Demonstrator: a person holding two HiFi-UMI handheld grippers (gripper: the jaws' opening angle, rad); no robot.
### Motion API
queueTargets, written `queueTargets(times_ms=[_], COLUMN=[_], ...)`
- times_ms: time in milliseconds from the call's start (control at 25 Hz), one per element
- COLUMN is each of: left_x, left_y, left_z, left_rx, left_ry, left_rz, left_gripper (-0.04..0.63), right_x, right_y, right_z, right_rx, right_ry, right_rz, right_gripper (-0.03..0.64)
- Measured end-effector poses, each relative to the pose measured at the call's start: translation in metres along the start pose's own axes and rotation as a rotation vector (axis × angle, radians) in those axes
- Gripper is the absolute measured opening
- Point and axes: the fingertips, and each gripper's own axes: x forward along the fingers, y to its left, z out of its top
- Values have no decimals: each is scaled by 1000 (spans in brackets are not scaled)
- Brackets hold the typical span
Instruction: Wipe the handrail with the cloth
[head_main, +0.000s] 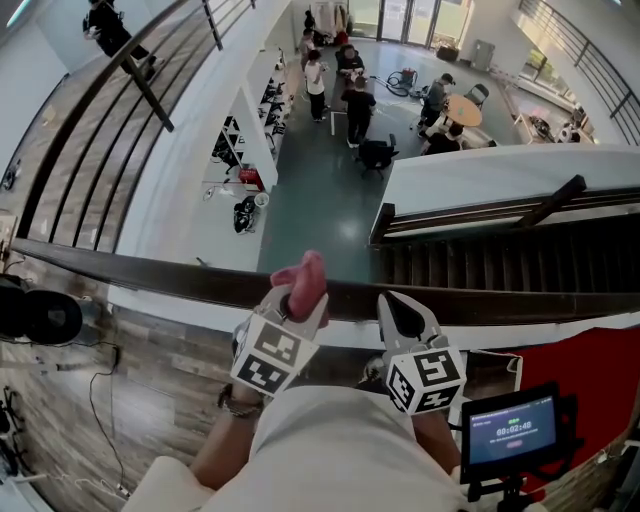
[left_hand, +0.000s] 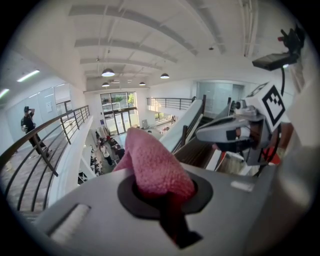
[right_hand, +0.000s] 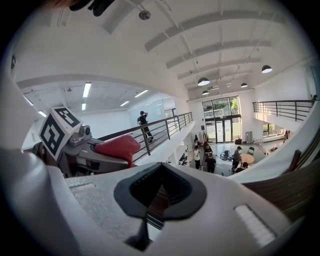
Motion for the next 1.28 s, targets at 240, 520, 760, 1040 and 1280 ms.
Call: queueTargets(times_ms=[240, 520, 760, 1040, 1280], left_x=[6, 14, 17, 26, 33], left_y=[-9, -16, -25, -40, -48], left_z=[0, -5, 1, 14, 21], left_rx=[8, 0, 18, 49, 68], left_ry=[2, 23, 22, 14, 20], left_rz=[-1, -8, -16, -34, -48], left_gripper=[35, 36, 35, 35, 35], right_x=[-4, -5, -8, -10, -15], right_y=[-5, -13, -15, -18, -27], right_z=[-7, -7, -9, -6, -4], right_rx=[9, 20, 28, 36, 41], right_ry=[7, 9, 12, 10, 7], right_rz=[4, -1, 3, 10, 7], right_gripper=[3, 3, 3, 3, 3])
